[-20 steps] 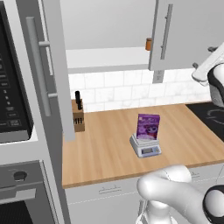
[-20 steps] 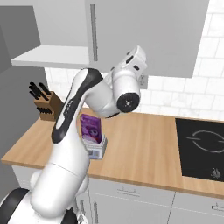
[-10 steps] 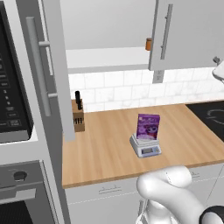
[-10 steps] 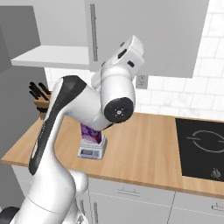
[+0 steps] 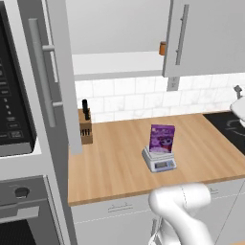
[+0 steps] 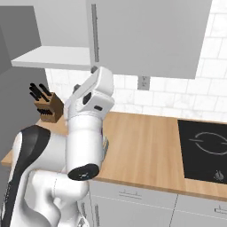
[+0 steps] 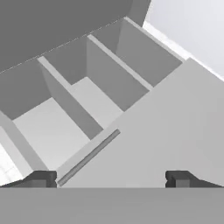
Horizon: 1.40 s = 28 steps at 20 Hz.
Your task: Pick the cereal and place it on the digital scale for weighing, and close the cabinet.
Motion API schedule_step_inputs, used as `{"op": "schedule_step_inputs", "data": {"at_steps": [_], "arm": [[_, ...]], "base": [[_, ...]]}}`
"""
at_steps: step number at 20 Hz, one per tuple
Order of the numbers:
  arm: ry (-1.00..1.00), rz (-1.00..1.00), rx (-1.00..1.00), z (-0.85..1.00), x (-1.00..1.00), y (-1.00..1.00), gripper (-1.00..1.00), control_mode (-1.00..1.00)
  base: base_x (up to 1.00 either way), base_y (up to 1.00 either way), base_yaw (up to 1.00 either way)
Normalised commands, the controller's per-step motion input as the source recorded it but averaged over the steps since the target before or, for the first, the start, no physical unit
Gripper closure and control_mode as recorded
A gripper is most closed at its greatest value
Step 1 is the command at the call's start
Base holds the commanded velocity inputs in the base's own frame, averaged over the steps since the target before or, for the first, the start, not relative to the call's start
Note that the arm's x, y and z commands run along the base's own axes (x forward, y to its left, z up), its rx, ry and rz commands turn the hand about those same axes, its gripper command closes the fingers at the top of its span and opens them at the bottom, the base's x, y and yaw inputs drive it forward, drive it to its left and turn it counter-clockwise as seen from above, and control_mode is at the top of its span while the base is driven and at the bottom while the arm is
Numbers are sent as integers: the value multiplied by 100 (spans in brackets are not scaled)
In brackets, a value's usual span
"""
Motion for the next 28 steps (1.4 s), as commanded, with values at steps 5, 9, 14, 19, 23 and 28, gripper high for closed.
{"op": "schedule_step_inputs", "data": {"at_steps": [5, 9, 14, 19, 23, 28], "arm": [[-26, -10, 0, -15, -78, 100, -100, -100], [-16, -9, -4, 0, -100, 100, -100, -100], [-13, -9, -10, -32, -41, 100, -100, -100], [-21, -17, 0, -46, -19, 100, -100, -100], [-23, -19, 0, -42, -16, 100, -100, -100], [-20, -14, 0, -53, -19, 100, -100, -100]], "base": [[0, 0, 0], [0, 0, 0], [0, 0, 0], [0, 0, 0], [0, 0, 0], [0, 0, 0]]}}
